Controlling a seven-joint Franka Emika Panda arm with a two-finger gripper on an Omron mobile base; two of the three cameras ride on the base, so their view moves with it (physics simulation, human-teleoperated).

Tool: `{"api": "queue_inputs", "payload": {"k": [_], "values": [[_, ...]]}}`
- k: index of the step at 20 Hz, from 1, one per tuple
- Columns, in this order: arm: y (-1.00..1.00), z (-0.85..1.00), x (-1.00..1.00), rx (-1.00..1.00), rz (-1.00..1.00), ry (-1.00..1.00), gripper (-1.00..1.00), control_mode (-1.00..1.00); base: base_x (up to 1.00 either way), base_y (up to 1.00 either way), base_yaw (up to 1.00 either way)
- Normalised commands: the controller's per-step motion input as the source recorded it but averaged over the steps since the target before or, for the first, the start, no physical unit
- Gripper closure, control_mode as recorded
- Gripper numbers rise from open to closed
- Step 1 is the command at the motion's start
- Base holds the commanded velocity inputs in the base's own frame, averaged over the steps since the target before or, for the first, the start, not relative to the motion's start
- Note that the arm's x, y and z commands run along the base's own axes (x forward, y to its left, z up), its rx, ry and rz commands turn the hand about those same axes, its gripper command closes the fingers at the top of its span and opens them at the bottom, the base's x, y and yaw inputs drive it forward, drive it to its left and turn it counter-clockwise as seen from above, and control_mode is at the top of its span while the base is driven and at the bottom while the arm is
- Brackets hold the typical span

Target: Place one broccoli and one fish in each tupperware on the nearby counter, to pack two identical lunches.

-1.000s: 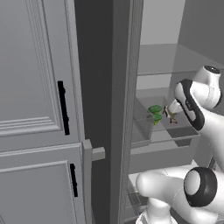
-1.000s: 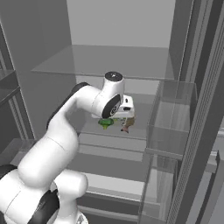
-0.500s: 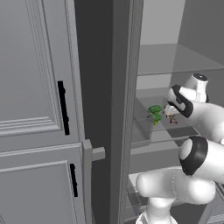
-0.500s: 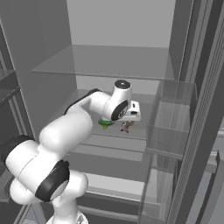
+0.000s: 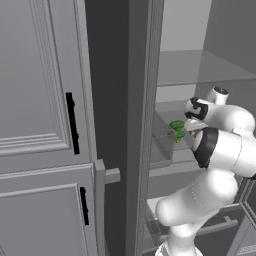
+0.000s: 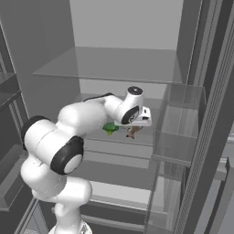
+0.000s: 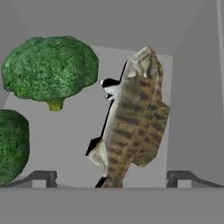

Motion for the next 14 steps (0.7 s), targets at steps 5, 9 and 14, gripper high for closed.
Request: {"api": "queue_inputs", "payload": {"k": [5,9,14], "values": [[-0.13,-0.39,0.40,0.01,0.00,0.03,-1.00,-1.00,0.00,0.00,0.00],[0.00,-0.42,0.39,0.00,-0.01,0.00,-1.00,-1.00,0.00,0.00,0.00],[0.01,-0.53,0.32,0.00,-0.01,0.01,1.00,-1.00,0.00,0.00,0.00]]}}
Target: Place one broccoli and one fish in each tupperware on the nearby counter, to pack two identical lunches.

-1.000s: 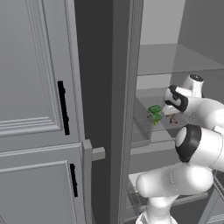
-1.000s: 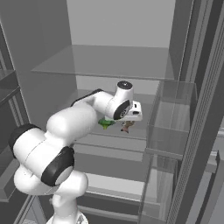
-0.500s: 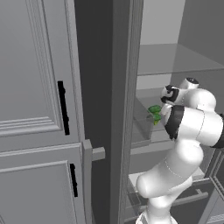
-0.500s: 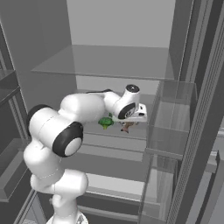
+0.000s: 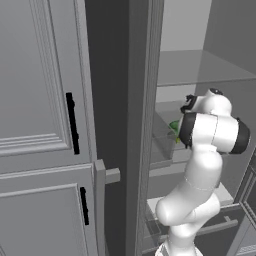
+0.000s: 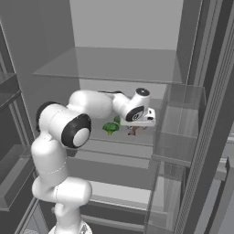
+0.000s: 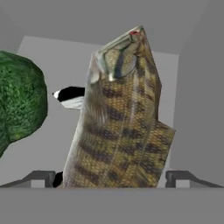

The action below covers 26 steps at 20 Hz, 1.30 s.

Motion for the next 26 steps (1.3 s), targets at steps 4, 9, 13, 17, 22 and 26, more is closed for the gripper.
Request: {"api": "queue_inputs", "payload": {"k": [4,9,13,17,22,26], "values": [[0.08,-0.70,0.12,0.00,-0.01,0.01,1.00,-1.00,0.00,0.00,0.00],[0.09,-0.47,-0.29,0.00,0.00,0.00,1.00,-1.00,0.00,0.00,0.00],[0.18,-0.07,-0.99,0.00,0.00,0.00,1.00,-1.00,0.00,0.00,0.00],[0.10,0.09,-1.00,0.00,0.00,-0.02,1.00,-1.00,0.00,0.00,0.00],[0.57,0.85,-1.00,-0.10,0.00,-0.02,1.00,-1.00,0.00,0.00,0.00],[0.44,0.96,-1.00,-0.08,0.00,0.00,1.00,-1.00,0.00,0.00,0.00]]}}
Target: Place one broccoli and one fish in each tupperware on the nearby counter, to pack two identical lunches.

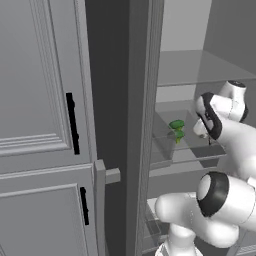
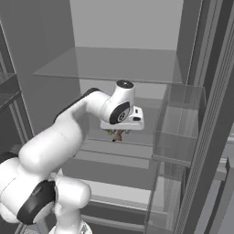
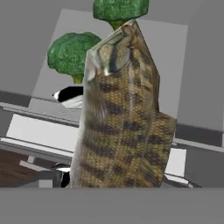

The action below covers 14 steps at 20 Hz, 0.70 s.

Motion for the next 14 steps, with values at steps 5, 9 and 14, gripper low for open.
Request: {"api": "queue_inputs", "payload": {"k": [5,9,14], "values": [[0.36,0.71,-1.00,-0.02,0.00,-0.01,1.00,-1.00,0.00,0.00,0.00],[0.35,0.41,-1.00,0.00,0.00,-0.08,1.00,-1.00,0.00,0.00,0.00],[0.08,0.22,-0.60,0.00,0.00,-0.06,1.00,1.00,-0.40,0.01,0.00]]}}
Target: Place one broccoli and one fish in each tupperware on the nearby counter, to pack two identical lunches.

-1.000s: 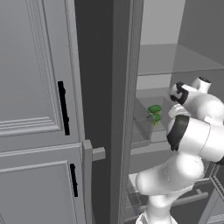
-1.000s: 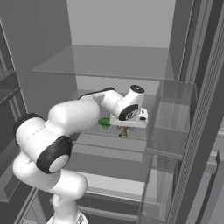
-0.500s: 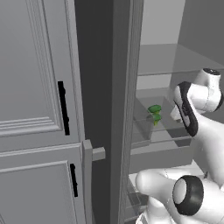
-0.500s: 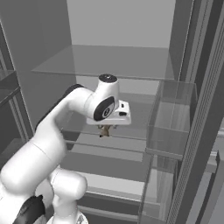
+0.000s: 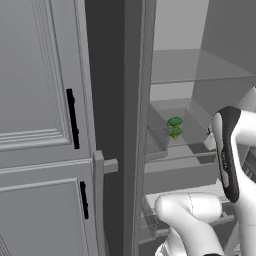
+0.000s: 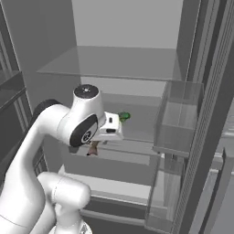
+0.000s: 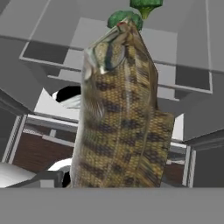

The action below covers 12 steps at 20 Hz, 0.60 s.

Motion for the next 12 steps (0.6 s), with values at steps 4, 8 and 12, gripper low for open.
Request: {"api": "queue_inputs", "payload": {"k": [4,8,12], "values": [[0.00,0.00,0.00,0.00,0.00,0.00,1.00,1.00,-1.00,0.05,0.00],[0.00,0.00,0.00,0.00,0.00,0.00,1.00,1.00,-1.00,0.14,0.00],[0.00,0.00,0.00,0.00,0.00,0.00,1.00,1.00,-1.00,0.20,0.04]]}}
